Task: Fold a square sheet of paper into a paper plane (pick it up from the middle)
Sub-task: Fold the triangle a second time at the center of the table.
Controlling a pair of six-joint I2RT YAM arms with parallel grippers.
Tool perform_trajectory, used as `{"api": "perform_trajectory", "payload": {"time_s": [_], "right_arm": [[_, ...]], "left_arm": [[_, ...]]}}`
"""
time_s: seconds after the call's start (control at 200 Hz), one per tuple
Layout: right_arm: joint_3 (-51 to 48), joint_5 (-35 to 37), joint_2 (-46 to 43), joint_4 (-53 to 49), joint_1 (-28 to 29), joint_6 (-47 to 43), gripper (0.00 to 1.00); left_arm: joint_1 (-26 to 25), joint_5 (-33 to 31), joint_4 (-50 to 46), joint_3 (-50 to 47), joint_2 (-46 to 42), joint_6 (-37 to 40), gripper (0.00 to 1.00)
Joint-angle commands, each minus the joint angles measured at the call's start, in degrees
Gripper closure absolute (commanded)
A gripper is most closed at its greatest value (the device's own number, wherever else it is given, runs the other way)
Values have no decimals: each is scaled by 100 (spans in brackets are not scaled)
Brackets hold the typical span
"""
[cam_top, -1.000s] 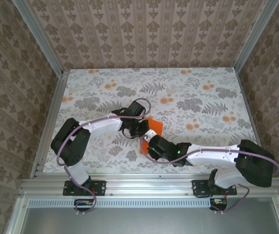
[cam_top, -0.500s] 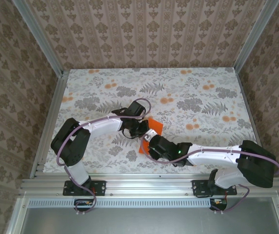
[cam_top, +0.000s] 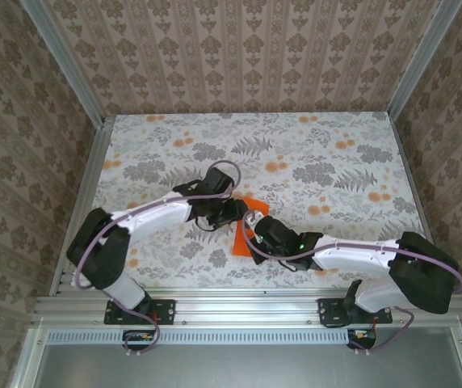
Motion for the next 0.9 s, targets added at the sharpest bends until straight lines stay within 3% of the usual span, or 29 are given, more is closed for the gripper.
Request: {"api": "perform_trajectory", "payload": {"time_s": [0.0,0.06,0.2,0.34,0.58,0.895], "right_arm": [[-156,-686,33,458,-193,373,100],[-228,-886,51,627,-301,507,100],[-347,-1209,95,909,-554,745,100],[-415,-1536,200,1143,-816,995,100],[-519,-1697,340,1334,-945,1215,100],[-683,-1811,303,1398,-976,1253,100]], "left_arm": [[-29,-592,-94,-424,-673,-317,39],[-46,-699,-46,-658,-961,-404,45],[-217,-690,-176,-835,-1164,-359,74],[-574,-650,-232,-757,-837,-306,88],[-929,-677,85,-783,-227,-713,97],[-945,-497,630,-866,301,-922,99]]}}
